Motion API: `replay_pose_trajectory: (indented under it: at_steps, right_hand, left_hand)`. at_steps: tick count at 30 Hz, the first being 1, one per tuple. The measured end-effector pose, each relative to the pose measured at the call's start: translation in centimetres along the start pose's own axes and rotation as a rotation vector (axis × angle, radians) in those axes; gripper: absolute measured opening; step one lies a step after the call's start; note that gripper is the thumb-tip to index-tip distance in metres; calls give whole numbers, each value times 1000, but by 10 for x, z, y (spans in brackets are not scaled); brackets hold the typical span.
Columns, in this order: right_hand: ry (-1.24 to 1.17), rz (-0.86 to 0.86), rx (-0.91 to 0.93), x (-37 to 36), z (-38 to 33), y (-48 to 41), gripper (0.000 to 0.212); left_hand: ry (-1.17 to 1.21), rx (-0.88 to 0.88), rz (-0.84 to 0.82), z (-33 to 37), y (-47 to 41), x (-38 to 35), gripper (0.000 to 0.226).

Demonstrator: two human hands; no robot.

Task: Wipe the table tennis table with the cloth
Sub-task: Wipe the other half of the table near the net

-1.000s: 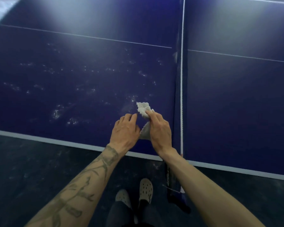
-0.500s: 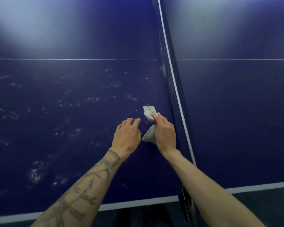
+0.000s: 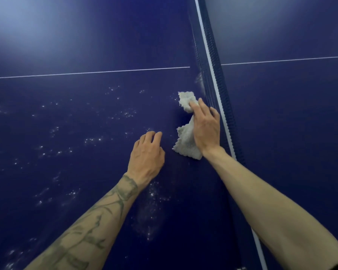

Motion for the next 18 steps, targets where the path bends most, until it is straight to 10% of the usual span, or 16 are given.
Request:
replay_pose_trajectory:
  at_steps: [18]
  right_hand:
    - [-35,-193,-142,-63,34,-88,67]
  left_hand:
    - [-167,-28,264,-20,-105,-45,55]
Point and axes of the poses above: each hand's wrist, its own y-axis away from the middle knuckle, its own x-axis out of the back of the hand, z = x × y, the point moved 2 cm from there along -y, towards the middle knuckle, and after that the axes turned 6 degrees about -y, right-handed, at the moved point
